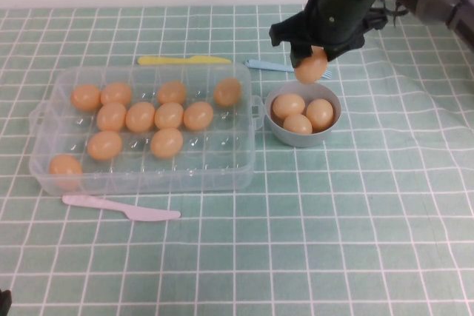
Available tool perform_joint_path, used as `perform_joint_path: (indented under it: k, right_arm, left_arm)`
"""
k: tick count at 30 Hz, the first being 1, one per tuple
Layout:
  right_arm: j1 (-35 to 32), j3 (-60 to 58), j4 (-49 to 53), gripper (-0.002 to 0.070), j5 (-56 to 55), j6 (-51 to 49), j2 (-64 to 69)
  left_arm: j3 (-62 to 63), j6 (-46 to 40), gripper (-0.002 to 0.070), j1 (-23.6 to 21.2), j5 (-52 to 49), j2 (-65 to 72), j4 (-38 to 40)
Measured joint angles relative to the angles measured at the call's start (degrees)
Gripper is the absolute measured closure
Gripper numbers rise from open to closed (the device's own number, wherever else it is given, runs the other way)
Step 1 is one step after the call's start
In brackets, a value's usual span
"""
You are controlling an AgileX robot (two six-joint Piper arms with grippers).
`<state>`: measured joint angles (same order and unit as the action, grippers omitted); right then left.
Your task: Take an egg out of the egg box
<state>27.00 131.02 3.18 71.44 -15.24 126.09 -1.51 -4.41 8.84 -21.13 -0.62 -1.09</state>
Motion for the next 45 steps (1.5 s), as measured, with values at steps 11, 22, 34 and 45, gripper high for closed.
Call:
perform_joint_path:
  k: [11,22,34,45]
  right_arm:
    - [-1.7,-1.1,-1.6,0.0302,0.0,0.0,7.1]
    - [-2.2,-1.1,-2.7,0.028,-0.6,0.1,7.5]
    - [-2.3,-1.1,-2.7,0.0126,-0.6,0.2,6.8]
    - [0.3,-3.7,-2.9,0.0292,-0.4,0.2,-5.8]
  left_arm:
    - [0.0,0.0,0.0678,0.0,0.0,0.0,-0.1]
    - [0.0,0.0,0.0678,0.0,0.0,0.0,-0.1]
    - [0.0,0.0,0.0679,0.0,0.0,0.0,-0.1]
    - [0.0,0.0,0.0678,0.0,0.0,0.0,-0.1]
